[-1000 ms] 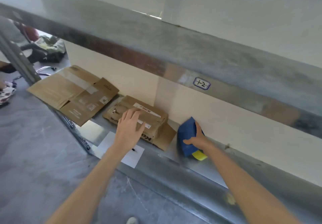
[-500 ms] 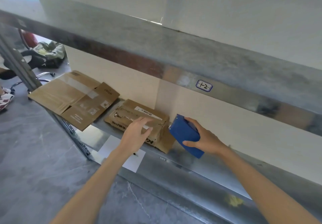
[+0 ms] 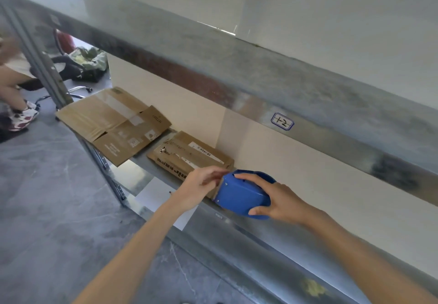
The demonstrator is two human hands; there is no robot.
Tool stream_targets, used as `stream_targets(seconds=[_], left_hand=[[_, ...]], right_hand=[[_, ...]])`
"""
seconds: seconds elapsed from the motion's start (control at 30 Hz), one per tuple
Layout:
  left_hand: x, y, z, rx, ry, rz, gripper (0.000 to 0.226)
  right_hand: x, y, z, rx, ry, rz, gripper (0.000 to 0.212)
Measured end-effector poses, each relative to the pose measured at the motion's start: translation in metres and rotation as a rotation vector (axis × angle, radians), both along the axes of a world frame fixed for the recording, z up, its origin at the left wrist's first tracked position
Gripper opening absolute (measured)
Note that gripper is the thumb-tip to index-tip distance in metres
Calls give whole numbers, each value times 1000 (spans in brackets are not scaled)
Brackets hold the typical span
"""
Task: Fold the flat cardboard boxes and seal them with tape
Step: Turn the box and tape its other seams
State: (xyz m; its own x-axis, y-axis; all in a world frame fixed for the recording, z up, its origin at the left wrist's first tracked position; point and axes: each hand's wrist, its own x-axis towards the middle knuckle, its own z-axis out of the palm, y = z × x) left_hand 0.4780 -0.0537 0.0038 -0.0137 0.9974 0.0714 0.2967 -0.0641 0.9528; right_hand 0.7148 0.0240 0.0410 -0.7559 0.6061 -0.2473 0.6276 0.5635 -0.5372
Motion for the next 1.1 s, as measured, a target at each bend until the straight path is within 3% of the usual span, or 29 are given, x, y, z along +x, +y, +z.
stream_targets(seconds=[0.23,0.57,0.83,1.1], left_hand=[[9,-17,-12,-31,7,111,38],[29,-36,-26,-49,-38,276,49],[33,-39,-29,-32,-171,508,32],[7,-46,-48,-59,-74,626,24]], right_hand=[[0,6,-5,14,1,144,86],[2,12,-15,53,-38,324,80],[-4,31,-7,211,-95,364,72],[10,56,0,349,-187,302,73]])
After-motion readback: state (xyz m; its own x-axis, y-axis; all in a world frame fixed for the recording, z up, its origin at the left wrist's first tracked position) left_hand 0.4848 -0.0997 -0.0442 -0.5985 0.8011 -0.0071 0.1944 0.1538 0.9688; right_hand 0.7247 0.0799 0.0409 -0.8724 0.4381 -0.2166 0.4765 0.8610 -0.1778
